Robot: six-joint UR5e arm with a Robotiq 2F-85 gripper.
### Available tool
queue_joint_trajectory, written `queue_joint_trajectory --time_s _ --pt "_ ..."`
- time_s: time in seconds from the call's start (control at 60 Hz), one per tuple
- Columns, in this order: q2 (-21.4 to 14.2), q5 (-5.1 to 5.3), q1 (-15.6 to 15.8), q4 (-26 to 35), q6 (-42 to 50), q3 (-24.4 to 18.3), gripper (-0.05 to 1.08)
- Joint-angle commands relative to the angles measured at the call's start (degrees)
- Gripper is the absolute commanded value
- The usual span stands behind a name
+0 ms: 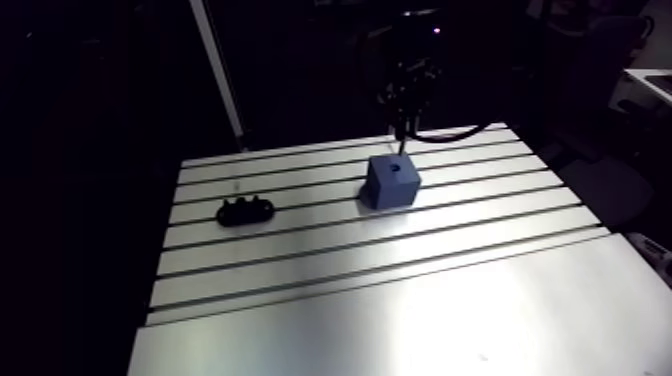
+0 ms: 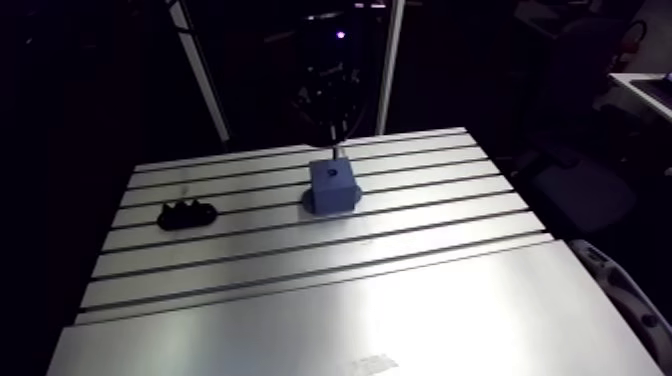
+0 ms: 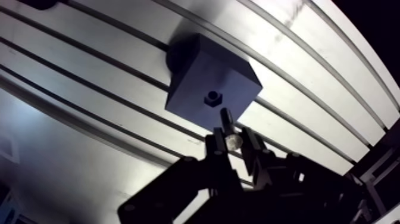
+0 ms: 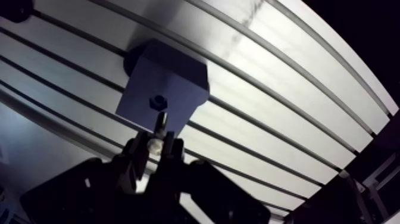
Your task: Pick up the M10 bolt and insert it into the hex recess until seated.
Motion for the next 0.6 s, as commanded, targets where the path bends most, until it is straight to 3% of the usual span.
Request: queue_joint_trajectory --time_s 0.017,0.6 --pt "0.19 0.01 0.14 -0.09 0.28 0.65 0.91" --pt "0.18 0.01 0.49 -1.15 0.39 1.63 0.91"
